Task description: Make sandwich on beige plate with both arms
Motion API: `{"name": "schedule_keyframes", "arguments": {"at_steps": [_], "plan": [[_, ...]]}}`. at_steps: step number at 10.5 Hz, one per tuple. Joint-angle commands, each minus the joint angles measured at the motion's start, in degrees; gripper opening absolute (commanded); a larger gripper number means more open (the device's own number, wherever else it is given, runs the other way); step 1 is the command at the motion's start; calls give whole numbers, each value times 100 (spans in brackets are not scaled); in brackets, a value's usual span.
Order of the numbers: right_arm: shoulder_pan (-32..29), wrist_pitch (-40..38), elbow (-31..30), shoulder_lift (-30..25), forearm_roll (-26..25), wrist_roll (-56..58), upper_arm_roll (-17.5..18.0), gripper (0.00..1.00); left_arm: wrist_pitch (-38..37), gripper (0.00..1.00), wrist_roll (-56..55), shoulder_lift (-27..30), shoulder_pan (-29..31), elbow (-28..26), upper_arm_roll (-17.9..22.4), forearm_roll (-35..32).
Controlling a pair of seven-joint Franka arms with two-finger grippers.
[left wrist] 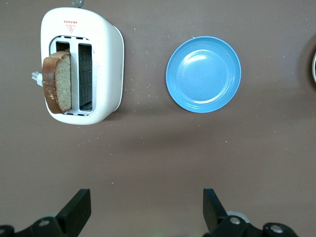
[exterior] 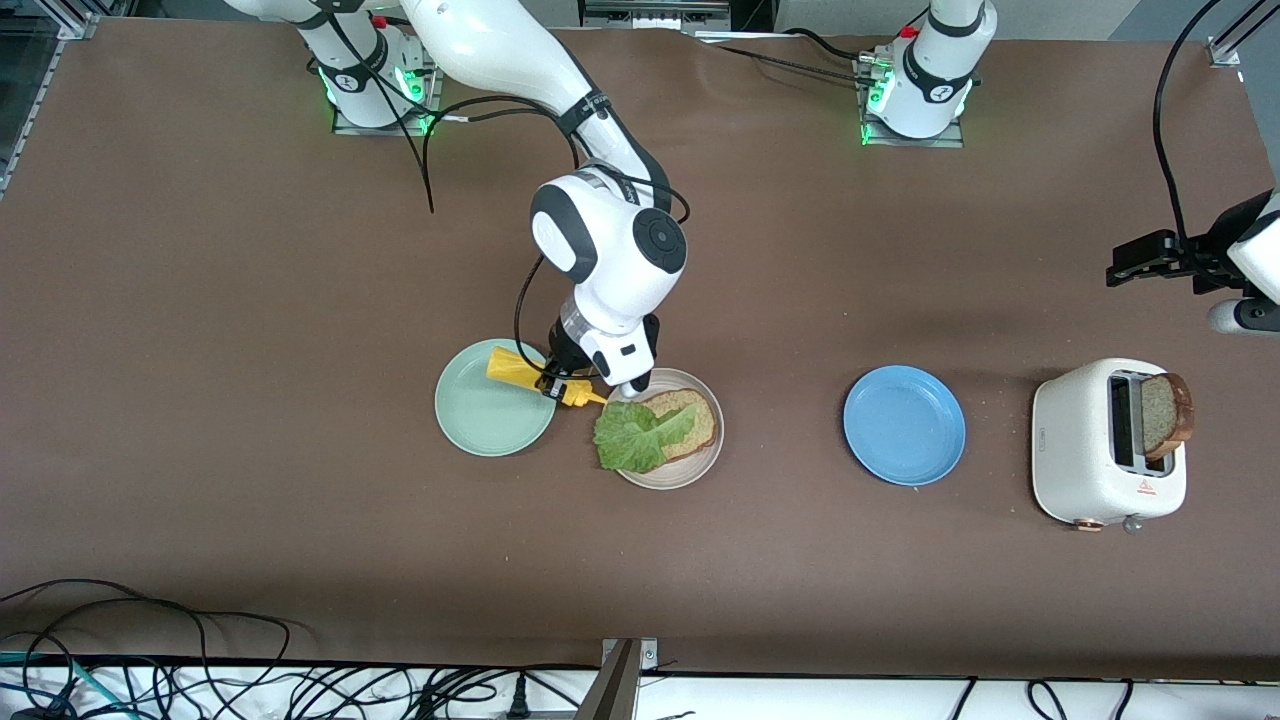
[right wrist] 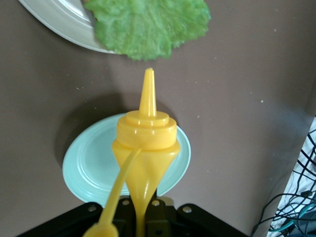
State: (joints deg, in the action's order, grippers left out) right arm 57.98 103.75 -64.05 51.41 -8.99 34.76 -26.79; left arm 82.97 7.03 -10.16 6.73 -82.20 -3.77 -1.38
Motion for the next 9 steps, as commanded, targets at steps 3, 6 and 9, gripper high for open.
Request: {"name": "schedule_keyframes", "arguments": {"at_steps": [3, 6, 9], "plan": [[-900, -171, 24, -368, 1430, 1029, -54, 0, -35, 100, 96, -47, -22, 134, -10, -152], [-1744, -188, -2, -605, 2908, 2180, -28, 0, -35, 100, 96, -47, -22, 134, -1, -152], [-2368, -679, -11, -737, 3911, 2999, -37, 0, -27, 100, 96, -82, -22, 143, -1, -152]]}}
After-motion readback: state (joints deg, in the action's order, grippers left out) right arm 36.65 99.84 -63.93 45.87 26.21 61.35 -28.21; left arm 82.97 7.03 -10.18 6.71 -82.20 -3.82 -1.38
